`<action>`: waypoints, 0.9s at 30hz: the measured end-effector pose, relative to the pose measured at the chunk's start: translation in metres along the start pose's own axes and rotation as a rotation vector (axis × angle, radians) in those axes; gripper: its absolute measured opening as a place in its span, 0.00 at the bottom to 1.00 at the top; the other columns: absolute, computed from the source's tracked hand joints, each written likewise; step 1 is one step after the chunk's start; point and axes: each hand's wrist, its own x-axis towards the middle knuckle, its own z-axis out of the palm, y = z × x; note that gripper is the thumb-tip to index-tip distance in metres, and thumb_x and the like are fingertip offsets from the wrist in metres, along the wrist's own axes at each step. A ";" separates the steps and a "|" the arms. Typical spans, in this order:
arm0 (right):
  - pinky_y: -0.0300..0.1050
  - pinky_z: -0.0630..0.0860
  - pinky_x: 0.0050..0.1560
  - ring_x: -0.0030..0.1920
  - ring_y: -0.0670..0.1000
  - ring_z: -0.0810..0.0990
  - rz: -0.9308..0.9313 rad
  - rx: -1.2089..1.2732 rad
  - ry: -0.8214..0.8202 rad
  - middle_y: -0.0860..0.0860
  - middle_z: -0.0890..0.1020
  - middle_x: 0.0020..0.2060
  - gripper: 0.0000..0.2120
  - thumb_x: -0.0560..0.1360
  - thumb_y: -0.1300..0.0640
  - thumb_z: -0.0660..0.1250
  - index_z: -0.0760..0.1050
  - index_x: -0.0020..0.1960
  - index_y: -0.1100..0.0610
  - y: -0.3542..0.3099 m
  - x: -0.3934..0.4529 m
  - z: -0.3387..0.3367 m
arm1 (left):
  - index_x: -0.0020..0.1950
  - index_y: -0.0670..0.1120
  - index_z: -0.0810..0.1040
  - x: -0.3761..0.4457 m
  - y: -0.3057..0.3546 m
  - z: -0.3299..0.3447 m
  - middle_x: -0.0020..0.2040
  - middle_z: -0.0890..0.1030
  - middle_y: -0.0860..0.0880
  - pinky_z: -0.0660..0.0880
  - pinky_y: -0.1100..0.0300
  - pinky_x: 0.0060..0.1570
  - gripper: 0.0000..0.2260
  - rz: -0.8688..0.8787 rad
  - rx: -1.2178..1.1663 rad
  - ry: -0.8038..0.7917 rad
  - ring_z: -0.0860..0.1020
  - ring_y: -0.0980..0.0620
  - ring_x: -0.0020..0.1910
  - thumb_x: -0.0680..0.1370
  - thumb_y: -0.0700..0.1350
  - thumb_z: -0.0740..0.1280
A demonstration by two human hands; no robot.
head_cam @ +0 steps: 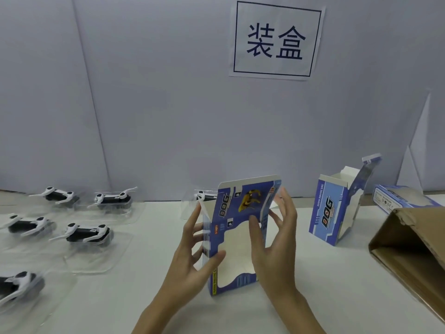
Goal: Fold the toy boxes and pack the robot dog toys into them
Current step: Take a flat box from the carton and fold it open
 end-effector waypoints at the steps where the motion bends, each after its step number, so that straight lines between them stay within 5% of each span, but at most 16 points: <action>1: 0.23 0.74 0.54 0.73 0.36 0.69 0.052 0.011 -0.023 0.30 0.66 0.75 0.34 0.76 0.39 0.68 0.57 0.78 0.37 0.000 -0.001 0.000 | 0.78 0.76 0.51 0.000 0.000 -0.001 0.67 0.74 0.65 0.80 0.63 0.57 0.42 -0.010 -0.009 -0.015 0.74 0.53 0.69 0.73 0.60 0.75; 5: 0.30 0.79 0.52 0.72 0.35 0.70 0.137 0.125 -0.023 0.28 0.68 0.72 0.35 0.77 0.44 0.71 0.59 0.79 0.42 0.003 -0.001 0.002 | 0.78 0.76 0.54 0.001 0.002 -0.004 0.68 0.75 0.58 0.81 0.50 0.61 0.41 -0.054 -0.095 -0.052 0.75 0.49 0.70 0.75 0.55 0.75; 8: 0.37 0.83 0.48 0.70 0.41 0.76 0.229 0.194 -0.095 0.28 0.74 0.67 0.39 0.74 0.31 0.70 0.59 0.78 0.42 0.001 0.000 0.004 | 0.79 0.74 0.54 0.001 0.007 -0.005 0.69 0.75 0.58 0.81 0.47 0.62 0.41 -0.069 -0.122 -0.093 0.74 0.50 0.70 0.74 0.59 0.76; 10: 0.36 0.83 0.47 0.69 0.42 0.77 0.260 0.212 -0.128 0.30 0.75 0.66 0.39 0.74 0.33 0.69 0.59 0.78 0.44 0.001 0.000 0.005 | 0.79 0.72 0.54 0.000 0.007 -0.006 0.70 0.73 0.60 0.79 0.45 0.64 0.41 -0.070 -0.096 -0.124 0.73 0.51 0.71 0.74 0.60 0.75; 12: 0.36 0.82 0.45 0.68 0.44 0.77 0.279 0.230 -0.161 0.31 0.77 0.63 0.31 0.76 0.39 0.69 0.63 0.75 0.43 0.001 -0.001 0.007 | 0.80 0.72 0.54 -0.002 0.007 -0.006 0.70 0.72 0.62 0.80 0.52 0.62 0.40 -0.050 -0.047 -0.126 0.73 0.52 0.71 0.75 0.61 0.74; 15: 0.38 0.83 0.44 0.64 0.45 0.80 0.348 0.246 -0.155 0.36 0.80 0.60 0.40 0.65 0.22 0.69 0.69 0.67 0.45 -0.005 -0.001 0.008 | 0.78 0.74 0.54 -0.002 0.009 -0.003 0.68 0.71 0.68 0.77 0.69 0.55 0.38 -0.028 0.025 -0.071 0.72 0.57 0.70 0.75 0.61 0.73; 17: 0.40 0.84 0.42 0.60 0.49 0.84 0.390 0.269 -0.117 0.46 0.83 0.58 0.42 0.62 0.19 0.69 0.71 0.64 0.47 -0.006 0.000 0.005 | 0.76 0.76 0.56 -0.001 0.013 -0.002 0.67 0.71 0.70 0.75 0.74 0.53 0.36 -0.006 0.068 -0.015 0.71 0.60 0.70 0.74 0.63 0.72; 21: 0.42 0.84 0.39 0.53 0.58 0.87 0.436 0.354 -0.086 0.51 0.87 0.50 0.24 0.76 0.34 0.66 0.74 0.59 0.52 -0.003 0.003 -0.001 | 0.77 0.68 0.60 0.000 0.017 0.001 0.73 0.69 0.62 0.77 0.72 0.53 0.34 0.104 0.096 0.053 0.70 0.54 0.73 0.75 0.63 0.73; 25: 0.39 0.83 0.38 0.52 0.51 0.87 0.461 0.334 -0.123 0.48 0.86 0.51 0.44 0.58 0.18 0.69 0.73 0.60 0.49 -0.008 0.002 0.003 | 0.81 0.64 0.60 0.001 0.015 0.000 0.72 0.68 0.59 0.77 0.71 0.54 0.34 0.172 0.119 0.060 0.69 0.51 0.74 0.79 0.55 0.72; 27: 0.37 0.82 0.38 0.54 0.48 0.86 0.457 0.329 -0.125 0.52 0.84 0.56 0.42 0.60 0.19 0.68 0.73 0.61 0.48 -0.010 0.000 0.006 | 0.80 0.65 0.61 0.001 0.016 0.000 0.72 0.67 0.60 0.76 0.73 0.53 0.32 0.161 0.122 0.044 0.68 0.52 0.74 0.79 0.55 0.71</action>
